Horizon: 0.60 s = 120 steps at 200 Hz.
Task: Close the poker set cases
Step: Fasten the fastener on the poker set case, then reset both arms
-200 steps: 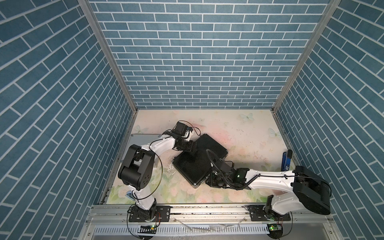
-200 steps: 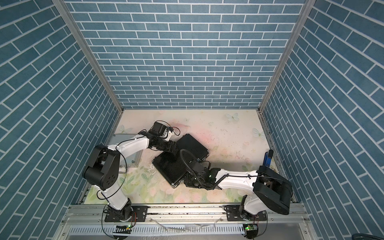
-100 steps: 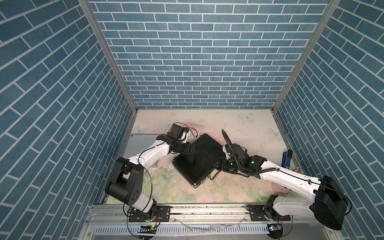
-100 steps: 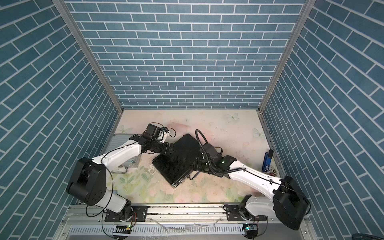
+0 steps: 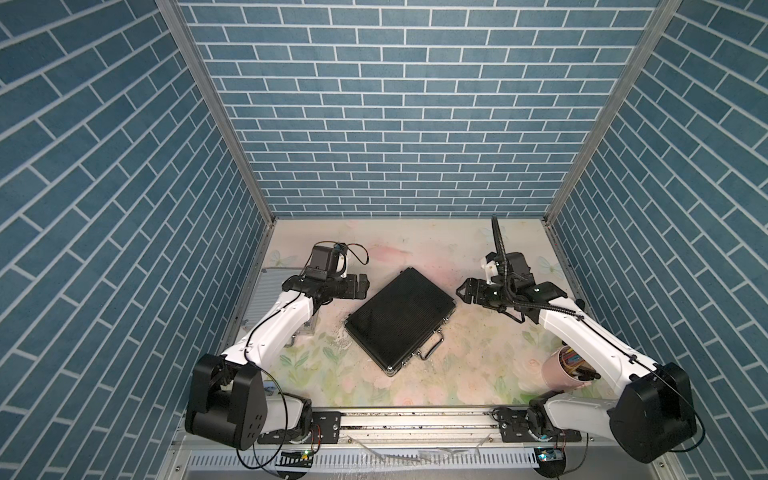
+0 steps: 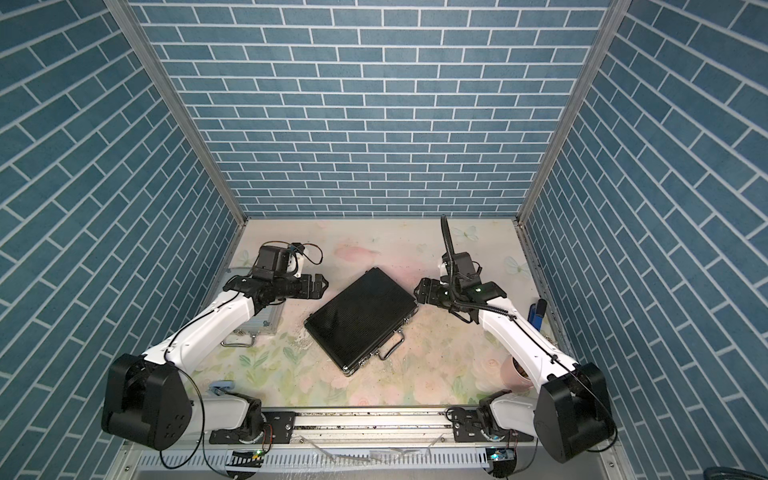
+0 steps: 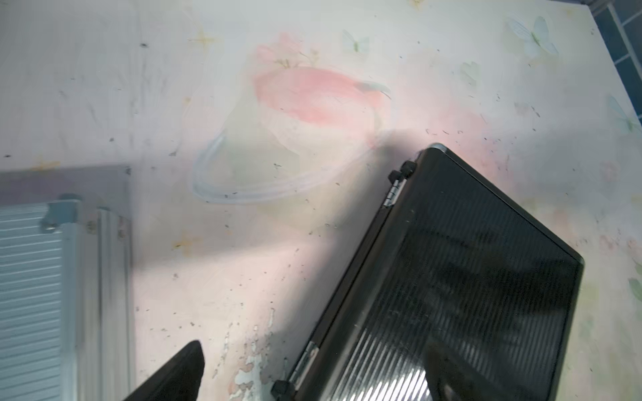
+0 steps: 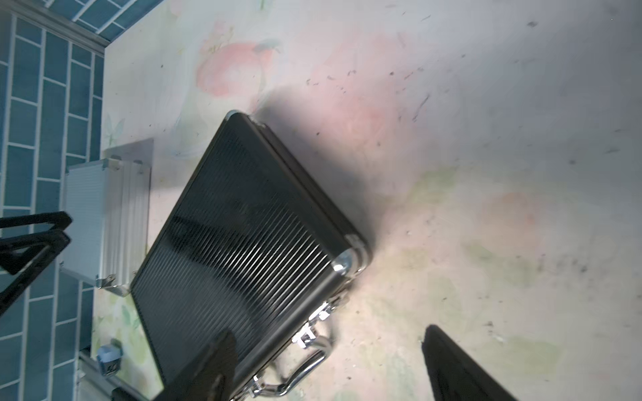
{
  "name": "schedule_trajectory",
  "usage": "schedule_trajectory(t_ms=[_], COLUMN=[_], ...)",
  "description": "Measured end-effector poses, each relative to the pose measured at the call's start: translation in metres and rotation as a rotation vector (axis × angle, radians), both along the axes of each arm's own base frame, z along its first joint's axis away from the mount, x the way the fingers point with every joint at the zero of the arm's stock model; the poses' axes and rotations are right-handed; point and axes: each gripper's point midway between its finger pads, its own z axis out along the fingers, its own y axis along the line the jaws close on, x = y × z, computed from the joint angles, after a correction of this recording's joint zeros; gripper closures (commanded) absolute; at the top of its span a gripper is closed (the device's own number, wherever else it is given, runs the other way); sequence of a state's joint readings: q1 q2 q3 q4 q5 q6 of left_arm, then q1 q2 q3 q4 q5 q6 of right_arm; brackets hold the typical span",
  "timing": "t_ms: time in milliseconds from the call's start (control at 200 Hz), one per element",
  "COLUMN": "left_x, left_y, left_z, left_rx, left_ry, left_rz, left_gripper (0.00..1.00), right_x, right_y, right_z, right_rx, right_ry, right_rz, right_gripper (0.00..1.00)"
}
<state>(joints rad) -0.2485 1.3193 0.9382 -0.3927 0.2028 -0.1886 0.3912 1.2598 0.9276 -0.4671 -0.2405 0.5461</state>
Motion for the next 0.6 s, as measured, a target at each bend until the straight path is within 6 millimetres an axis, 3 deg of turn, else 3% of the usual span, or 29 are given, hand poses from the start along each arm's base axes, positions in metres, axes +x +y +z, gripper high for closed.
schedule_trajectory(t_ms=[195,360,600], left_x=[0.002,0.005,0.013], left_y=[0.033,0.062,0.09], left_z=[-0.011,-0.013,-0.012], left_rx=[0.049,0.085,0.132], left_ry=[-0.037,-0.104,-0.228], left_rz=[0.069,0.131,0.19], left_gripper=[0.0,0.0,0.0], right_x=[0.026,0.048,0.066], right_y=[-0.039,-0.069,-0.122], right_z=[-0.002,-0.004,-0.03], right_rx=[-0.08,-0.165,-0.304], right_ry=[-0.072,-0.162,-0.262], right_rz=[-0.048,-0.082,-0.18], right_gripper=[0.02,0.02,0.02])
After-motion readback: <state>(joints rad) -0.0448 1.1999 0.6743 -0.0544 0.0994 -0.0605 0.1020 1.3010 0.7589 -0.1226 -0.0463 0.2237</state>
